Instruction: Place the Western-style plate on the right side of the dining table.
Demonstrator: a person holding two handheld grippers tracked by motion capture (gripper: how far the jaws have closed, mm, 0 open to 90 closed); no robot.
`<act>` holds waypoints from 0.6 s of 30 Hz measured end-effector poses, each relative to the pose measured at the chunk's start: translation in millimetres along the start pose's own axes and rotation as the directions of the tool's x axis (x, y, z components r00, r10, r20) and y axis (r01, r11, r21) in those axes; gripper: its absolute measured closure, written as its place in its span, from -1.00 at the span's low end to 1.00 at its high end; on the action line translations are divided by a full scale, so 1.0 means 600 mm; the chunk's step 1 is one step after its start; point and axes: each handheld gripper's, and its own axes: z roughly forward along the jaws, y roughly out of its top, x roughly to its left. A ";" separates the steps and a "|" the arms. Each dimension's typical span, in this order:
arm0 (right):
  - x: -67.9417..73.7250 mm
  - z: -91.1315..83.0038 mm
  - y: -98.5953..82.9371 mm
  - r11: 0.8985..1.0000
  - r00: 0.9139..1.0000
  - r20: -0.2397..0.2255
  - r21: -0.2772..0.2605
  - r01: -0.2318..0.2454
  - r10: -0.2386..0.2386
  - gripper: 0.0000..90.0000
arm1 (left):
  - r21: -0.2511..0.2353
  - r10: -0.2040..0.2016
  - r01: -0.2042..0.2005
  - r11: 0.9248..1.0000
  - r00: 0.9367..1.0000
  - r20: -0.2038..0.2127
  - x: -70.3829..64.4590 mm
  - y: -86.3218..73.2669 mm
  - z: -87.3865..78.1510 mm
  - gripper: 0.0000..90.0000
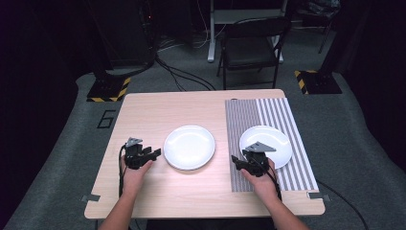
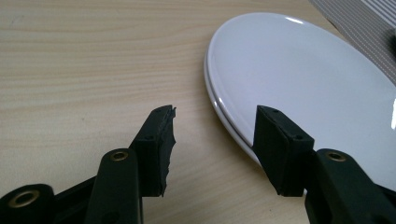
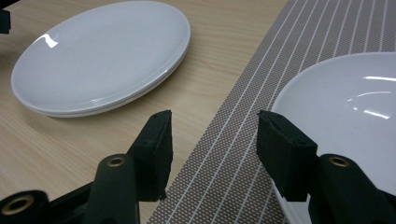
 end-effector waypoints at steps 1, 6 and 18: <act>0.002 0.004 -0.003 1.000 1.000 -0.007 0.007 0.004 -0.004 0.01 | 0.000 0.000 0.000 1.000 1.000 0.000 0.000 0.000 0.000 0.07; 0.017 0.022 -0.011 0.998 0.999 -0.033 0.037 0.043 -0.041 0.01 | 0.022 0.014 -0.013 1.000 1.000 -0.025 0.010 -0.013 0.007 0.07; 0.032 0.047 -0.026 0.995 0.996 -0.045 0.068 0.075 -0.072 0.00 | 0.040 0.007 -0.004 0.999 0.997 -0.083 0.040 -0.028 0.012 -0.04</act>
